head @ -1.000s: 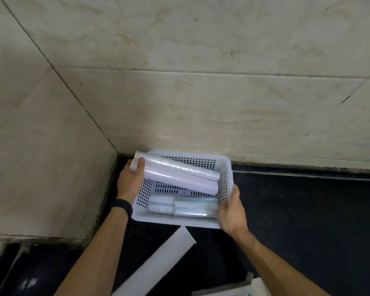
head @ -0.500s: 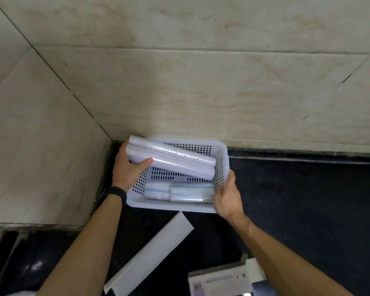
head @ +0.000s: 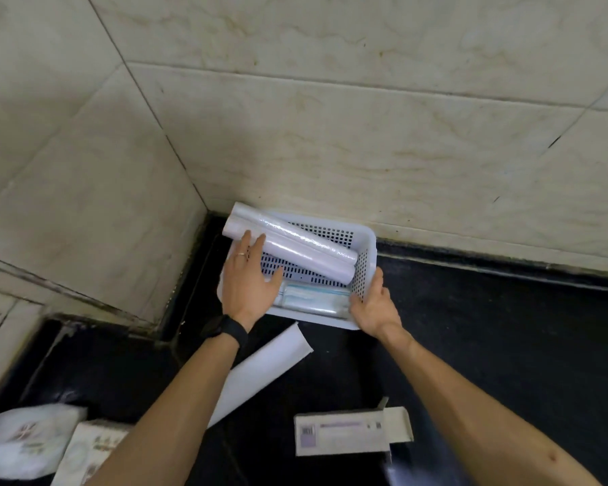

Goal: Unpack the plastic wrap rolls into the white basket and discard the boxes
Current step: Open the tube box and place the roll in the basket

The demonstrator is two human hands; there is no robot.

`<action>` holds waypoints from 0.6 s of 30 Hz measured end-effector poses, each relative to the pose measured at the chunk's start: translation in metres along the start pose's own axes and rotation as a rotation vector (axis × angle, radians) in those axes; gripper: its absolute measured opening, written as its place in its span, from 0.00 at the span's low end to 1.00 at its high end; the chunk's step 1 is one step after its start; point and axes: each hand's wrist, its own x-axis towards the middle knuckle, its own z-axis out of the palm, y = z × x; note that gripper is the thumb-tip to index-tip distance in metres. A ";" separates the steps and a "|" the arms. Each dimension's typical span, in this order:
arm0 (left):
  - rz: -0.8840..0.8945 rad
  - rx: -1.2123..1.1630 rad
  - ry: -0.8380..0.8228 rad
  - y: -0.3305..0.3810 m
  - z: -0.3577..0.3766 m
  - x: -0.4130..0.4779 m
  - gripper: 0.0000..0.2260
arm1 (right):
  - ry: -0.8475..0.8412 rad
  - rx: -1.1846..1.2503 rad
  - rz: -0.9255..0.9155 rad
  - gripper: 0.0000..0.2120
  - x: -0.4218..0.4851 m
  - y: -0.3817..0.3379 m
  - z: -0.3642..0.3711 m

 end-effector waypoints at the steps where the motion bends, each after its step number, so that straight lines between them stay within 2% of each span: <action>1: 0.018 -0.022 -0.011 0.002 0.002 -0.012 0.32 | 0.012 -0.019 -0.022 0.36 -0.002 0.004 -0.003; 4: 0.058 -0.051 -0.044 0.007 0.003 -0.051 0.30 | 0.107 -0.087 -0.166 0.31 -0.021 0.016 -0.012; 8: 0.046 -0.015 -0.059 0.015 -0.004 -0.111 0.28 | 0.177 -0.026 -0.374 0.21 -0.073 0.023 -0.018; 12: -0.080 -0.005 -0.081 0.009 -0.009 -0.168 0.28 | 0.124 0.042 -0.504 0.16 -0.125 0.029 -0.012; 18: -0.248 -0.034 -0.041 -0.013 -0.020 -0.240 0.27 | -0.033 0.034 -0.630 0.14 -0.180 0.033 0.016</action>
